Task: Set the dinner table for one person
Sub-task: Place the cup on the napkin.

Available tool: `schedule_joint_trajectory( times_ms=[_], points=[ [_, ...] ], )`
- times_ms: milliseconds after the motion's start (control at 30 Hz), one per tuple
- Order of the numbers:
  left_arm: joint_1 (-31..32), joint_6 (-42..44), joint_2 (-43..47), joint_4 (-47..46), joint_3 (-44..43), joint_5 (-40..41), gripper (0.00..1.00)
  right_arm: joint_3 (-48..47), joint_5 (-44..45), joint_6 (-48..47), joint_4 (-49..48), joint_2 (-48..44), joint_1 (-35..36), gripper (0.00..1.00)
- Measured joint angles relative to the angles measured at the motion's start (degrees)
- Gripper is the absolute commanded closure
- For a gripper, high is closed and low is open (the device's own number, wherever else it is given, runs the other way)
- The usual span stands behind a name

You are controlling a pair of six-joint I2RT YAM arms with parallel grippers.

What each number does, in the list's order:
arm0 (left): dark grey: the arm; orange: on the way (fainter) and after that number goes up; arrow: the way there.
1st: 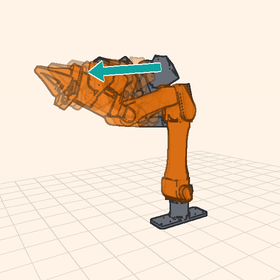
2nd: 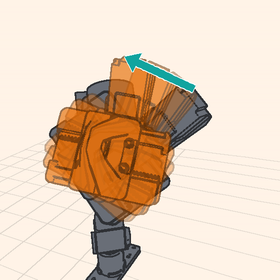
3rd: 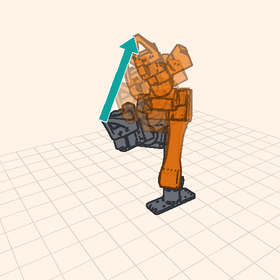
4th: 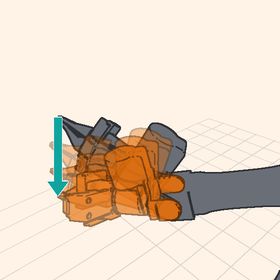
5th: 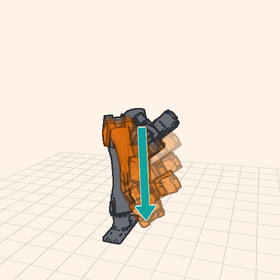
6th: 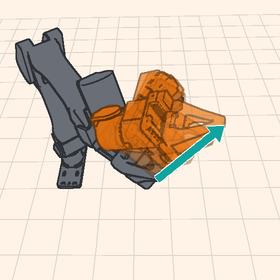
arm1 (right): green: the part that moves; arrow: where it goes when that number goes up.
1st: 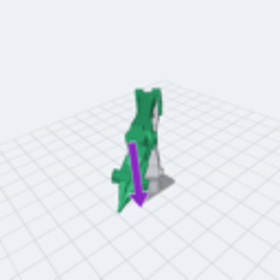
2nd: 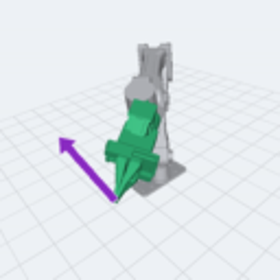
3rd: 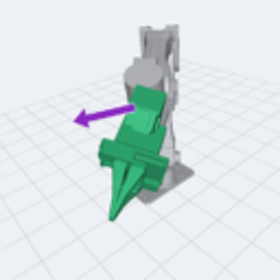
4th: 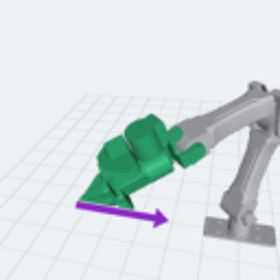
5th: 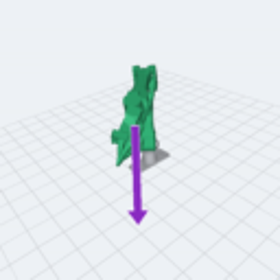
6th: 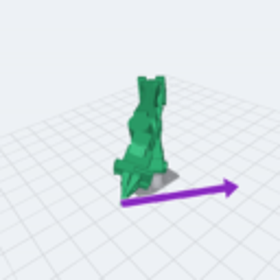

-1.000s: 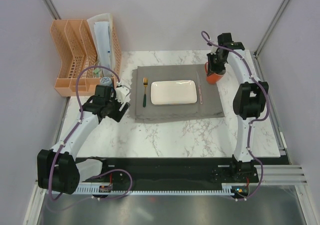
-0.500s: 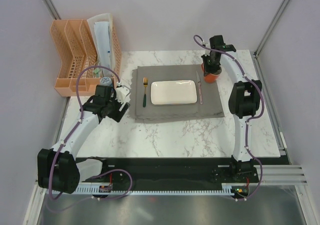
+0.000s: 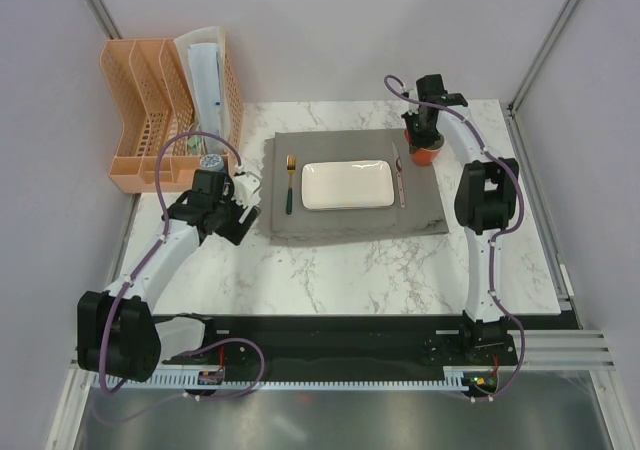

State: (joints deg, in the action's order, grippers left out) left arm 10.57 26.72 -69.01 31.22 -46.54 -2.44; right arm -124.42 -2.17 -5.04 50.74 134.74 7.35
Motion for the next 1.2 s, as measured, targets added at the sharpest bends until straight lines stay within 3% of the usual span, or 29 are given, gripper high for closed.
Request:
schedule_joint_trajectory(
  times_ms=[233,333,433,533,633,1200],
  points=[
    [0.00,0.00,-0.81,0.00,0.00,-0.04,0.15,0.66,0.11,-0.35,-0.70,-0.02,0.09,1.00],
    [0.00,0.00,-1.11,0.00,0.00,-0.11,0.15,1.22,0.11,-0.61,-1.18,-0.24,0.15,0.94],
    [0.00,0.00,-1.22,0.00,0.00,-0.20,0.15,1.84,0.17,-1.03,-1.60,-0.57,0.26,0.77],
    [0.00,0.00,-1.40,0.00,0.00,-0.26,0.15,3.21,0.28,-1.64,-3.28,-0.72,0.35,0.52],
    [0.00,0.00,-1.46,0.00,0.00,-0.57,0.15,5.14,0.70,-2.43,-3.54,-0.68,0.20,0.46],
    [0.00,0.00,-1.88,0.24,-0.02,-1.25,0.15,5.99,3.10,-3.23,-4.04,-4.87,0.02,0.43]
  ],
)
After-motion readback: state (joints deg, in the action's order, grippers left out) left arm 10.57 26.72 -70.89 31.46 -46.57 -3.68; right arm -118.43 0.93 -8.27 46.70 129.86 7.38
